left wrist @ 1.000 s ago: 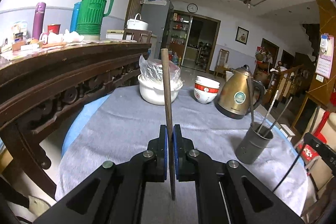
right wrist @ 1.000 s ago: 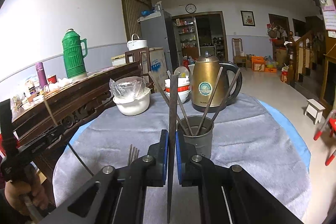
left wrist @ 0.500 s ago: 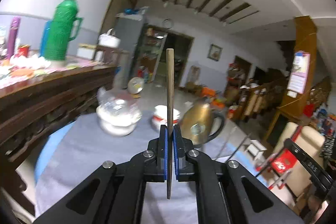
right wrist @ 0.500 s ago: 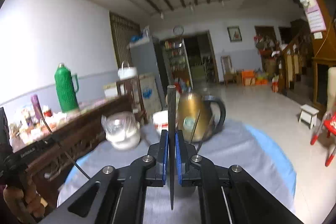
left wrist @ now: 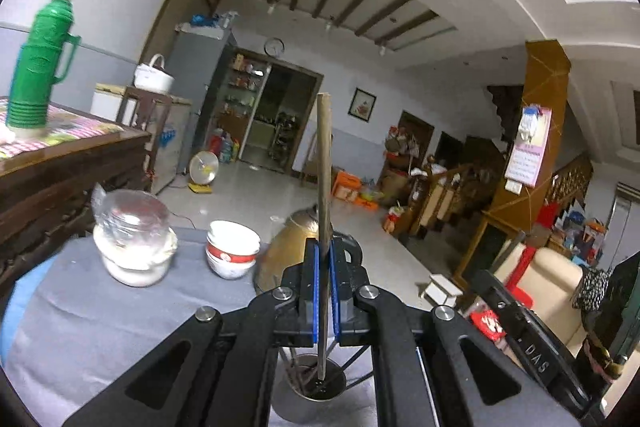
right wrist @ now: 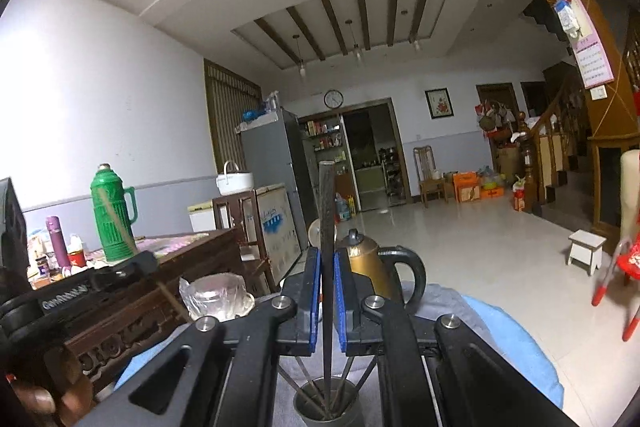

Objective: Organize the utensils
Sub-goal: 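Lower both chopsticks into the grey cup, then open both tools to drop the chopsticks into the cup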

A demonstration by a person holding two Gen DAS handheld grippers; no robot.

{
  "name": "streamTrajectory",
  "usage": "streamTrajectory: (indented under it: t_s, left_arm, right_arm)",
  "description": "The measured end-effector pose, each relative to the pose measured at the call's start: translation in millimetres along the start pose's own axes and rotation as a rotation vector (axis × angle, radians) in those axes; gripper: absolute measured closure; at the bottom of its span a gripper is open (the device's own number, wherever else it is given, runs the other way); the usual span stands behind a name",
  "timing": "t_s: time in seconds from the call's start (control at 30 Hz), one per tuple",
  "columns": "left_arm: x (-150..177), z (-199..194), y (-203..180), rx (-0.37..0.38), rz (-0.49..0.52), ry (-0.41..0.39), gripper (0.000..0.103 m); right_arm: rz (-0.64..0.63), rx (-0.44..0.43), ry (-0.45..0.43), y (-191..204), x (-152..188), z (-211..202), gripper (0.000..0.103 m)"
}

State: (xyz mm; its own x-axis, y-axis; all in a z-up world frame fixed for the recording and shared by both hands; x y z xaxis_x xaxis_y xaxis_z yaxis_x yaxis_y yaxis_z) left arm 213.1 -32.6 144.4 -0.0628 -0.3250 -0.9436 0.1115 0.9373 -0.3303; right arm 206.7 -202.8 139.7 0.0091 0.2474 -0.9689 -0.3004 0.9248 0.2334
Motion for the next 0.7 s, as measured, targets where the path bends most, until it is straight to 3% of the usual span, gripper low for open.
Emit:
streamTrajectory:
  t_s: [0.33,0.7]
  left_arm:
    - [44,70,5,-0.037,0.042,0.119,0.098]
    - [88,91,2,-0.039,0.089,0.228,0.098]
  right_arm:
    - [0.008,0.031,0.102,-20,42,30,0.095]
    - [0.016,0.024,0.174,-24,70,40,0.095]
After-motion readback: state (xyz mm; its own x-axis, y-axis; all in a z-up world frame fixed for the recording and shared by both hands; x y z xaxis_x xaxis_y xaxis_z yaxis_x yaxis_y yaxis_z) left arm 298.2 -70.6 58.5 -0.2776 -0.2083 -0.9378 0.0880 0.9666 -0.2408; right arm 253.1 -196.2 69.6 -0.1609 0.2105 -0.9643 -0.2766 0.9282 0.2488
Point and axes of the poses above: each gripper's, at about its wrist camera, not at the fingertips, and z roughly the way its jaws point, y to its left, x to its underside, the point moved 9 cm from there along z, roughly the way its jaws point, and after that the axes turned 11 degrees about -y, right-handed, at the moved point
